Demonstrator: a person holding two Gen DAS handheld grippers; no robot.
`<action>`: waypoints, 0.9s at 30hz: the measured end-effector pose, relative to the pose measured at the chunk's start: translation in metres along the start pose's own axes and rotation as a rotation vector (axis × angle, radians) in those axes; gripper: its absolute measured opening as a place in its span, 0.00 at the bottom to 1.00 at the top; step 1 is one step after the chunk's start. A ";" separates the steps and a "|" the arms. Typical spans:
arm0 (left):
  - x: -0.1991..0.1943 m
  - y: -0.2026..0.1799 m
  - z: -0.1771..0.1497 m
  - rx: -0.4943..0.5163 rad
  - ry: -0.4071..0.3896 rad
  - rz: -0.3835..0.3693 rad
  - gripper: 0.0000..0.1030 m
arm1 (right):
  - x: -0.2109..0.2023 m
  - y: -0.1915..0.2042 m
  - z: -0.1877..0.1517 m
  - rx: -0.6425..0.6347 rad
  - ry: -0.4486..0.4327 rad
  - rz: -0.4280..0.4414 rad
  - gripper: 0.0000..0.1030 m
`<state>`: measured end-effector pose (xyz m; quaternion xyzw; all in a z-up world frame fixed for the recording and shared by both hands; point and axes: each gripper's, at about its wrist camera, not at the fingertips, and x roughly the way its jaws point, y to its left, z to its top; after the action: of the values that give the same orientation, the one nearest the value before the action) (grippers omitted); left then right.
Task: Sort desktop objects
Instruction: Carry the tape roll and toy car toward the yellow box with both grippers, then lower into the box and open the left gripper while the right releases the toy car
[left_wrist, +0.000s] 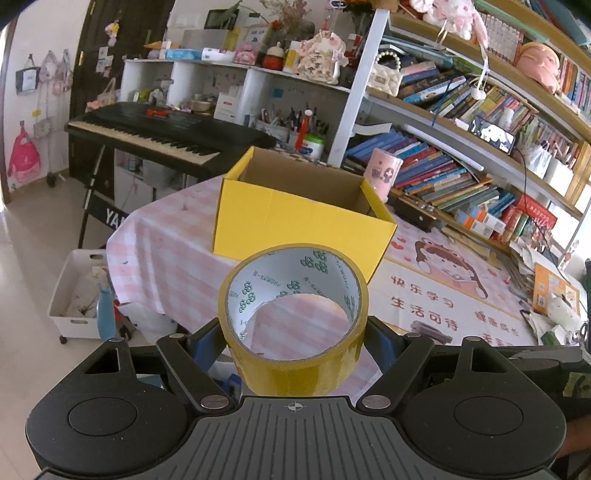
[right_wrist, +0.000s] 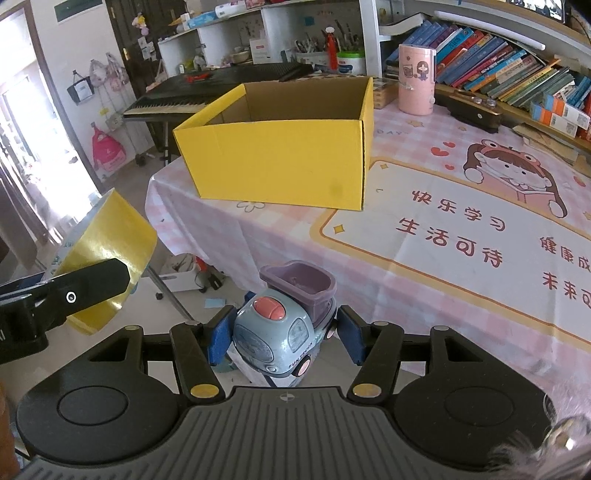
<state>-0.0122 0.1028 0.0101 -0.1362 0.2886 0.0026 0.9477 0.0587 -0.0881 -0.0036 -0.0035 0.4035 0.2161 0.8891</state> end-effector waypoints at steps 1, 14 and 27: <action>0.001 0.000 0.001 0.000 0.001 0.002 0.79 | 0.002 0.000 0.002 -0.001 0.001 0.002 0.55; 0.029 0.001 0.031 0.031 -0.057 0.038 0.79 | 0.032 -0.005 0.043 -0.042 -0.034 0.037 0.55; 0.088 -0.019 0.113 0.122 -0.207 0.050 0.79 | 0.050 -0.034 0.144 -0.053 -0.217 0.070 0.55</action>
<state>0.1246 0.1072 0.0571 -0.0702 0.1921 0.0228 0.9786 0.2038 -0.0737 0.0517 0.0104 0.2991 0.2566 0.9190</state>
